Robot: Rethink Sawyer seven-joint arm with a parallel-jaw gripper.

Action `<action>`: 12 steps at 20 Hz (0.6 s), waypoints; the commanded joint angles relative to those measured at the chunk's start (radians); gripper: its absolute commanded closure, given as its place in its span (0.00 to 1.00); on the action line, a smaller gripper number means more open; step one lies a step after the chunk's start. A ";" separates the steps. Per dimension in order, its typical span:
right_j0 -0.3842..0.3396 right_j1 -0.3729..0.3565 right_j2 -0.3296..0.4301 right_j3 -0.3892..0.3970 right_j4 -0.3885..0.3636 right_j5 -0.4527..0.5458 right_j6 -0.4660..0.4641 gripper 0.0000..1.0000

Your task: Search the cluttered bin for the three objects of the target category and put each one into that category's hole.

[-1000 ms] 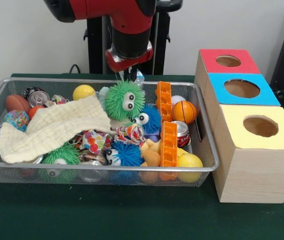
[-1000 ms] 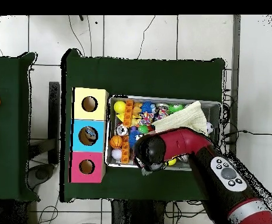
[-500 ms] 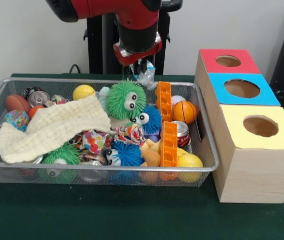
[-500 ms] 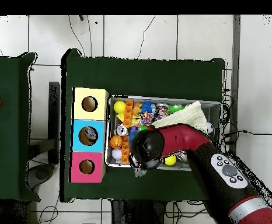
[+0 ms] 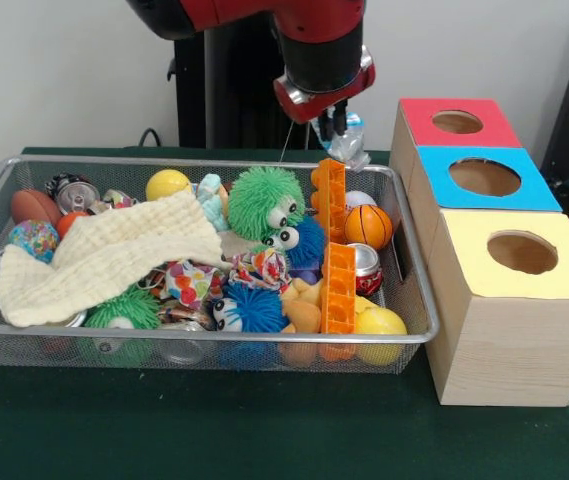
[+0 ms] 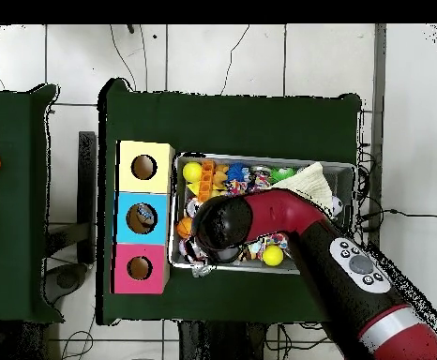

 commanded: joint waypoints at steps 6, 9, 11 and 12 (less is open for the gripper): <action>-0.021 -0.045 0.128 -0.057 0.105 0.150 -0.163 1.00; -0.028 -0.053 0.150 -0.059 0.128 0.153 -0.162 1.00; -0.029 -0.042 0.168 -0.062 0.132 0.133 -0.173 1.00; -0.028 -0.037 0.172 -0.064 0.130 0.122 -0.172 1.00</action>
